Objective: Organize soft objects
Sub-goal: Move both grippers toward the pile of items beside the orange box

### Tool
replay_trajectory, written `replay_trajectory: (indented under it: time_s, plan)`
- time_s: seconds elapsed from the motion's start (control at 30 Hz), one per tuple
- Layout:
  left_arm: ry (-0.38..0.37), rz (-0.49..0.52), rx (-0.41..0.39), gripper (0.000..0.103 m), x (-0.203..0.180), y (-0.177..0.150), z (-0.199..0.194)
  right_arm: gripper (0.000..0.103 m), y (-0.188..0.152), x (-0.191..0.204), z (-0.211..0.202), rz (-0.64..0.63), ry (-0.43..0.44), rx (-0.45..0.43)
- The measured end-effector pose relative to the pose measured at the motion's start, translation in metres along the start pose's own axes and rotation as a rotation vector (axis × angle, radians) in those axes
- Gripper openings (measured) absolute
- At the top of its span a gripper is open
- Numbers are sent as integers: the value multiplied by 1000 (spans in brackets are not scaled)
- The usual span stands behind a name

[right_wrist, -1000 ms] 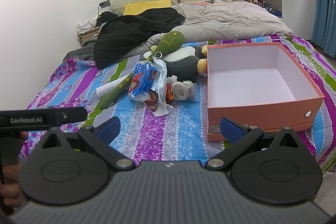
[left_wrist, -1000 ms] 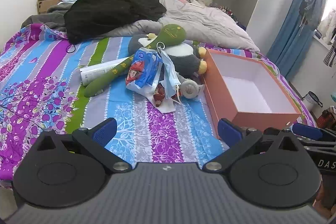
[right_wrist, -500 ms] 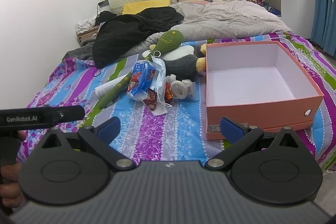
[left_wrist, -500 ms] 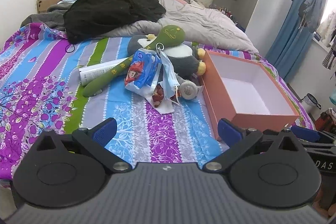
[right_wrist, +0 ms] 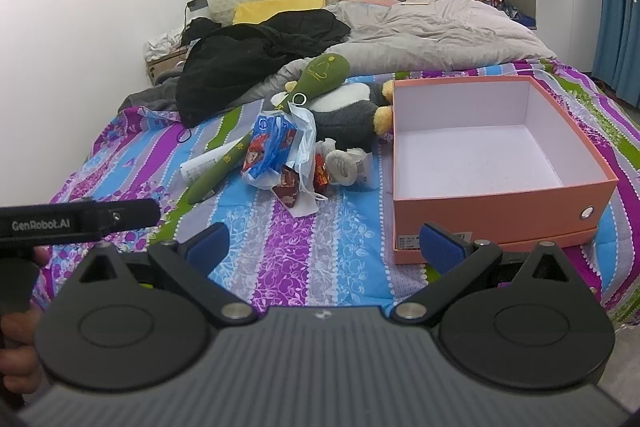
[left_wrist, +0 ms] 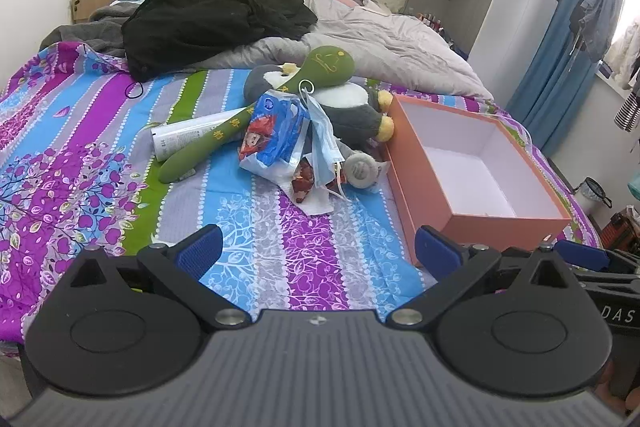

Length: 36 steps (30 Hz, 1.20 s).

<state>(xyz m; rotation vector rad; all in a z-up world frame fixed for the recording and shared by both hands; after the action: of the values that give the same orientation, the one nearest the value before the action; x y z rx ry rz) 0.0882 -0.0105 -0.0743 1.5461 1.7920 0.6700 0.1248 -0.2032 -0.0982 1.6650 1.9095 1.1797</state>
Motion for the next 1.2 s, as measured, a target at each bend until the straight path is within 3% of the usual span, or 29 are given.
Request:
replay_trajectory:
  time_s: [0.5, 1.2]
  plan:
    - [-11, -7, -24, 103, 0, -1, -11, 103, -4, 7, 6, -8, 6, 15]
    - [-16, -7, -1, 103, 2, 0, 12, 103, -10, -8, 17, 35, -3, 42]
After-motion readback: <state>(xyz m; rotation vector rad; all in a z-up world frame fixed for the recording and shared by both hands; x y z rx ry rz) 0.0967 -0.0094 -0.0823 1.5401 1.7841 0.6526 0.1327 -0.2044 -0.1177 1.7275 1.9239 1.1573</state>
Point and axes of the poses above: each gripper's, at about its wrist camera, not at the fingertips, and z roughly the way its jaws point, x to its left, y to its top, the point moved 9 cm from there along z, roughly the way its jaws point, and after that the axes turned 4 degrees about z, right-handed, at the moved point
